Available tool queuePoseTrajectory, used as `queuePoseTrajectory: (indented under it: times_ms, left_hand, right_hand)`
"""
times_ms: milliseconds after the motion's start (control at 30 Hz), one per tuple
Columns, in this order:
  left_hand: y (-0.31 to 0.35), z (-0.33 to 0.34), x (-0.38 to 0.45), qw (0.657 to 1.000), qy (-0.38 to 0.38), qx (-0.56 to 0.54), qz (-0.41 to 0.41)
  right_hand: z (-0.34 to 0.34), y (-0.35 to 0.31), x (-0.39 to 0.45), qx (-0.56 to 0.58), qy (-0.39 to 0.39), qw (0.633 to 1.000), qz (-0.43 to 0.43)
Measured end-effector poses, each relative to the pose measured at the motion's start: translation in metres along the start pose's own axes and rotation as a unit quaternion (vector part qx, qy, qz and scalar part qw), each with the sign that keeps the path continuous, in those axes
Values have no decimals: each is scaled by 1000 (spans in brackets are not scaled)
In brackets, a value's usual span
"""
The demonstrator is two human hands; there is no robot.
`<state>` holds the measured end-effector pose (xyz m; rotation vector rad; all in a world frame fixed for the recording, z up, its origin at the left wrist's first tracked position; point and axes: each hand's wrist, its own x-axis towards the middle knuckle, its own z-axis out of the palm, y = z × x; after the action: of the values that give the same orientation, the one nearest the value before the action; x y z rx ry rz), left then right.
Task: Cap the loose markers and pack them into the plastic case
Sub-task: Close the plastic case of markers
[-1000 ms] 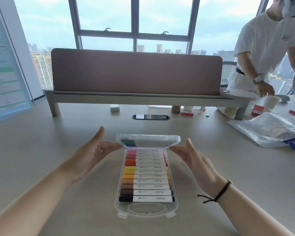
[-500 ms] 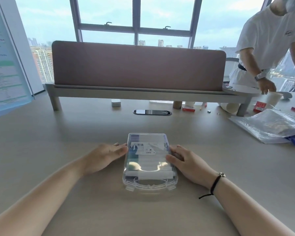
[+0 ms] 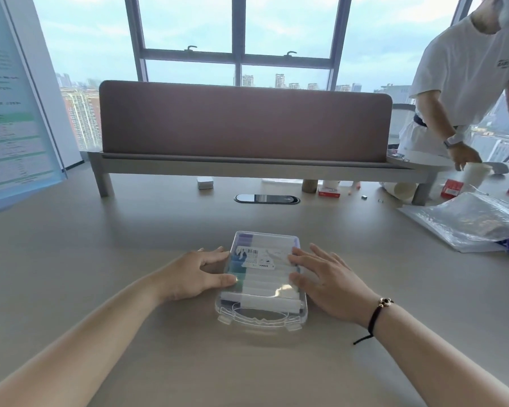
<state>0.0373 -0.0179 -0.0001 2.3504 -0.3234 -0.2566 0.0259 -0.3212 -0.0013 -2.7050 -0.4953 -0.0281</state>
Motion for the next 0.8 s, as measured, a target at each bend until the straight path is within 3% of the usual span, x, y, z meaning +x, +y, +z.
queuePoseTrajectory:
  times_ms: [167, 267, 367, 467, 567, 667, 800]
  left_hand:
    - [-2, 2, 11, 975, 159, 148, -46]
    - [2, 8, 0, 977, 184, 104, -25]
    - [7, 10, -13, 973, 215, 84, -17]
    - [6, 15, -23, 965, 197, 164, -57]
    - [11, 17, -25, 973, 136, 152, -107]
    - [19, 14, -22, 979, 124, 118, -109]
    - [25, 7, -15, 979, 153, 83, -108]
  right_hand:
    - [-11, -11, -18, -148, 48, 987, -47]
    - [-16, -18, -26, -179, 47, 979, -83]
    - [-27, -14, -18, -129, 22, 989, -76]
    - [-35, -9, -1, -24, -54, 998, -19]
    - [-31, -6, 10, 57, -98, 993, 14]
    - [-23, -5, 11, 47, -64, 996, 44]
    - [-18, -21, -6, -55, 6, 996, 68]
